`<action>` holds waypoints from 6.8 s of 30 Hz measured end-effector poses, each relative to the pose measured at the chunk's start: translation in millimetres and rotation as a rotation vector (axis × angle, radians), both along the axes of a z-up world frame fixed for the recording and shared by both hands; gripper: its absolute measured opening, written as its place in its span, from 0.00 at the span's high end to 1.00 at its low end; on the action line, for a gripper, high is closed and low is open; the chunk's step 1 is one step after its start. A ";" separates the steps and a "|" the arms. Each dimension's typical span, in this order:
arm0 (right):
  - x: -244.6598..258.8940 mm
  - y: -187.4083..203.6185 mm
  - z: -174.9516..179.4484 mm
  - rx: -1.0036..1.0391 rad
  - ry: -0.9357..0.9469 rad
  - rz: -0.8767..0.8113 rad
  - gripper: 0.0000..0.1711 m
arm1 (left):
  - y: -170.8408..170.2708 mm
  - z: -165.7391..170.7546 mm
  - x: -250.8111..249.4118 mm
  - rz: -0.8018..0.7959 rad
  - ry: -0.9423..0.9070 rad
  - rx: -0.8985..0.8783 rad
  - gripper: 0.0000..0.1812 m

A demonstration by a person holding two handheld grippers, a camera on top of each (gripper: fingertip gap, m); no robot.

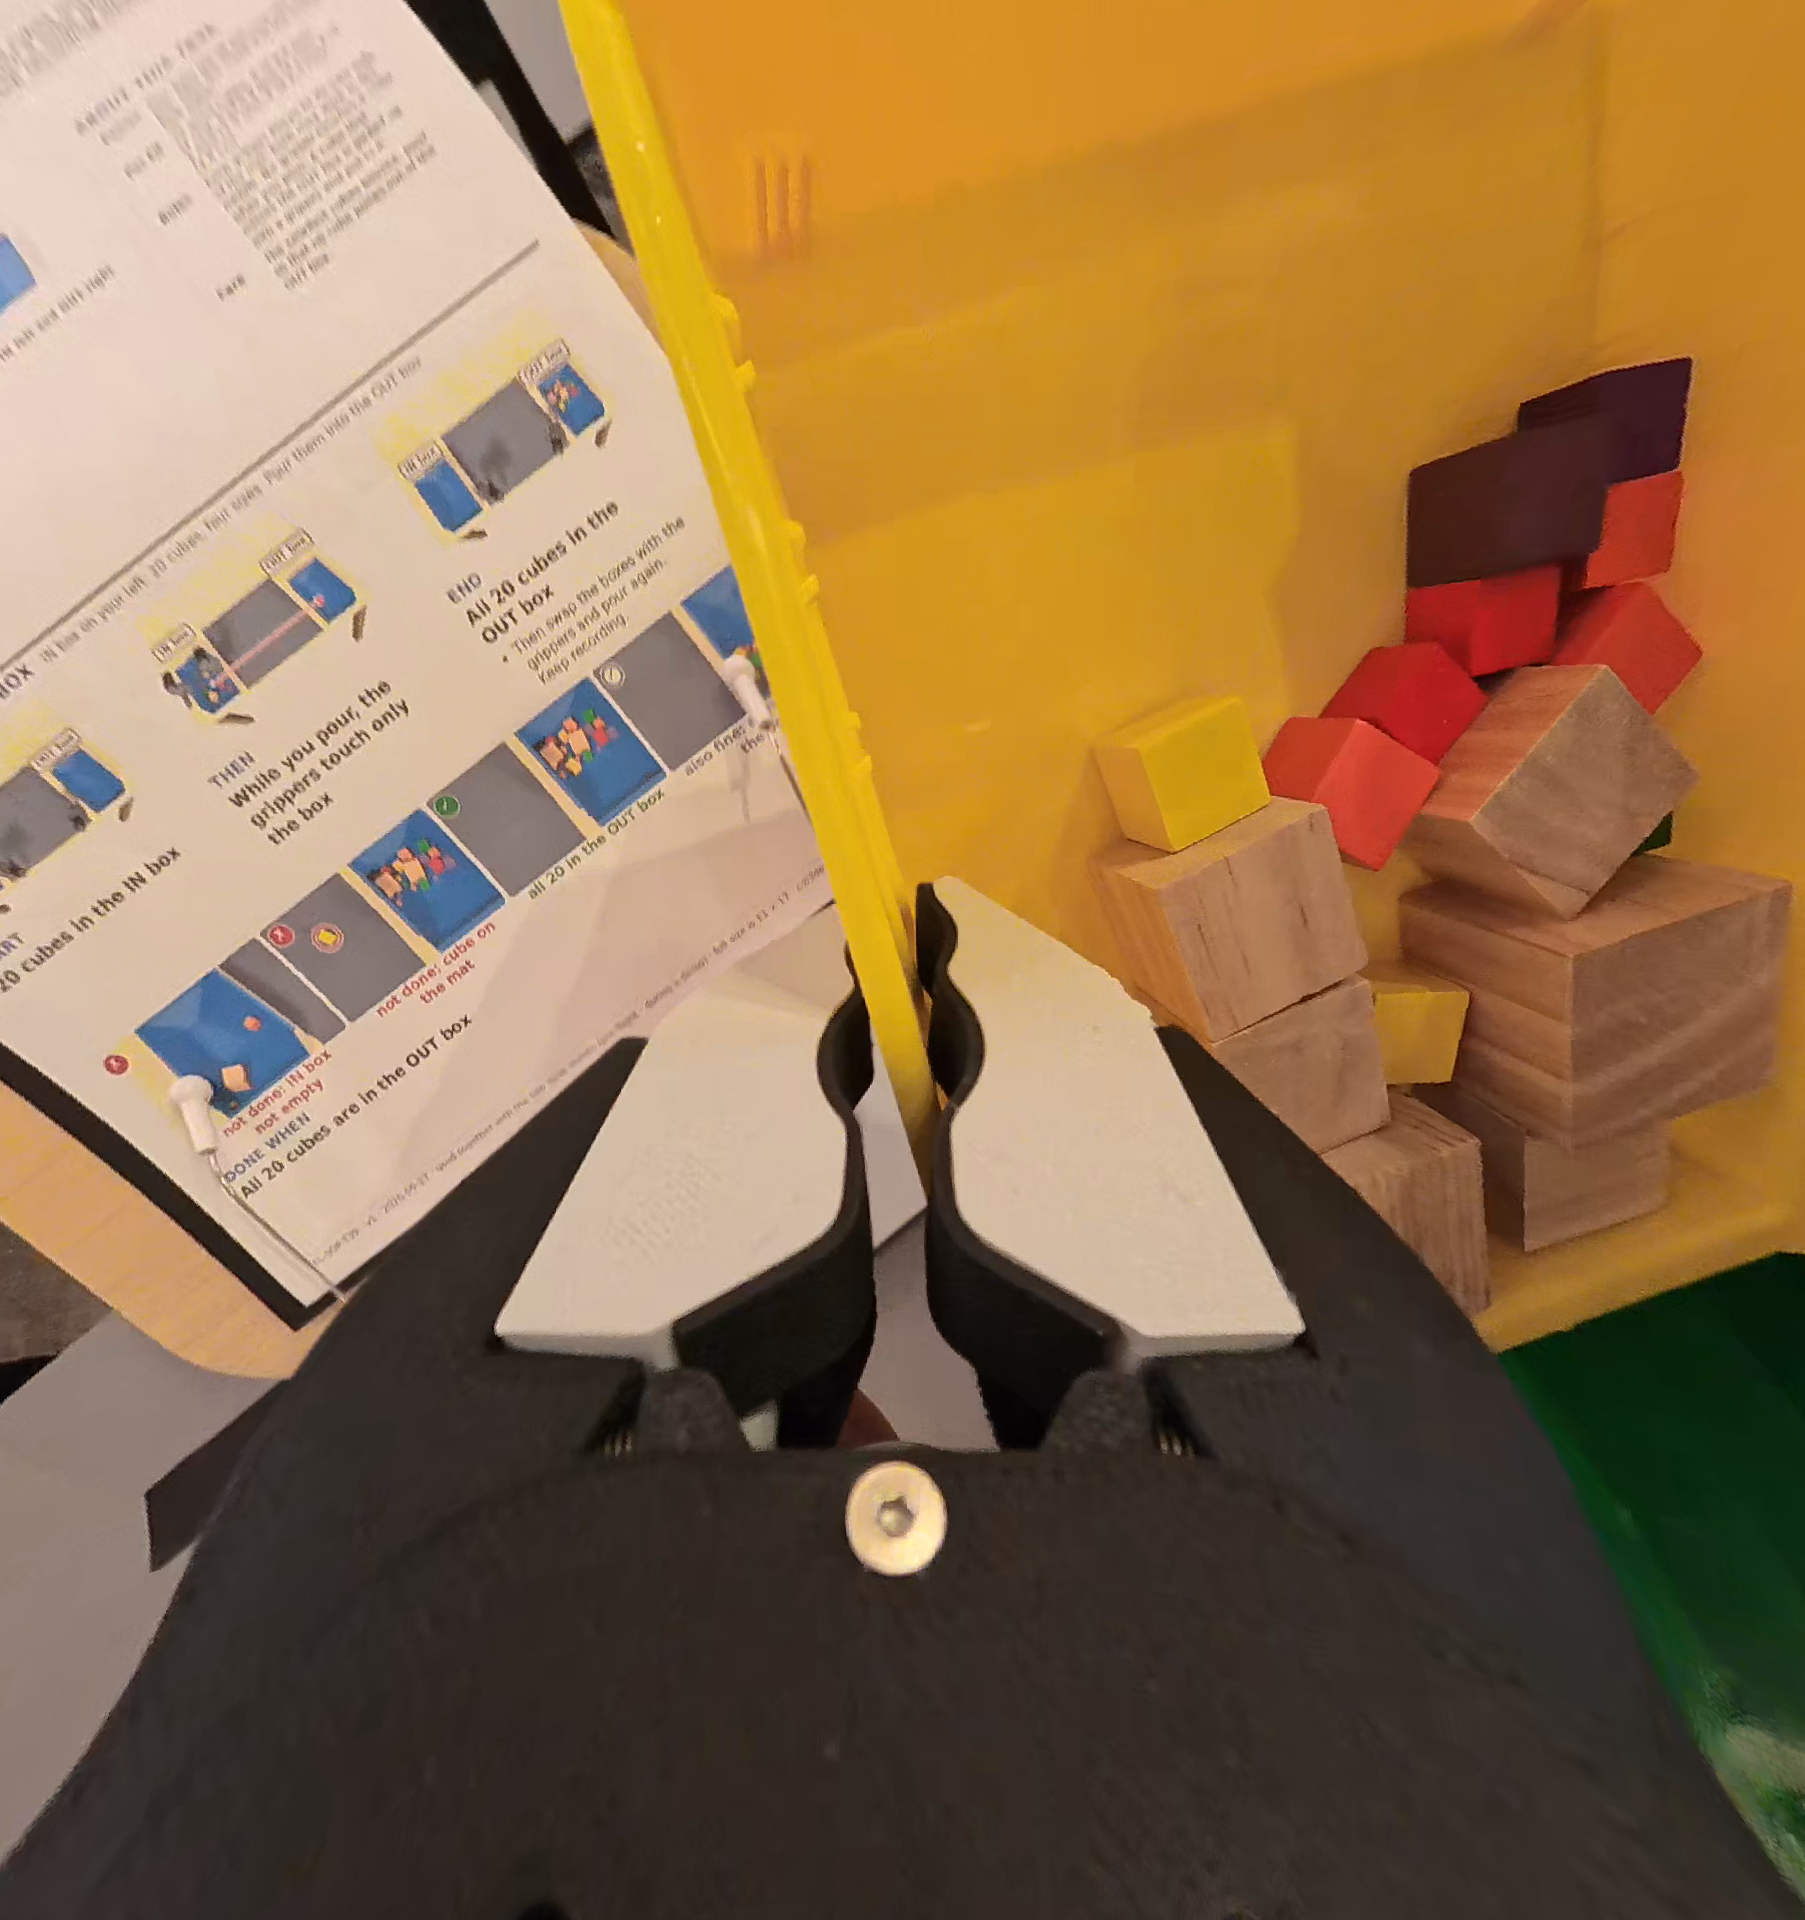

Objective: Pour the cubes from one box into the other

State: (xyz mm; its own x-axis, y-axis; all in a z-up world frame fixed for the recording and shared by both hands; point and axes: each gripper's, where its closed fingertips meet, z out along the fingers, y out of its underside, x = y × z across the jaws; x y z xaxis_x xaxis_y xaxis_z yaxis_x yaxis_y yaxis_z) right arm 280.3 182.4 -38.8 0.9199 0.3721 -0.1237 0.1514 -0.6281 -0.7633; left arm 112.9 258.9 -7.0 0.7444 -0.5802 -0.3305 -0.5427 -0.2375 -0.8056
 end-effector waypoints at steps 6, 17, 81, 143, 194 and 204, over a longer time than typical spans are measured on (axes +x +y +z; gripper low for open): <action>9.2 1.5 -1.9 0.089 0.024 -0.021 0.96 | -0.8 9.0 11.2 -0.014 -0.021 0.148 0.98; 19.3 0.1 2.4 0.237 0.046 -0.067 0.97 | -14.9 24.1 20.7 -0.042 -0.075 0.344 0.97; 18.1 14.2 28.1 0.594 0.085 -0.163 0.97 | -8.7 45.0 16.8 -0.021 -0.283 0.686 0.98; 2.3 17.1 -32.3 0.402 0.079 -0.221 0.98 | -12.2 -48.5 -10.5 0.152 -0.235 0.365 0.96; -3.1 6.1 -33.8 0.508 0.083 -0.215 0.96 | -18.3 -35.9 -10.5 0.166 -0.379 0.517 0.97; -2.3 6.2 -30.9 0.525 0.083 -0.228 0.96 | -19.1 -29.7 -9.4 0.175 -0.378 0.543 0.97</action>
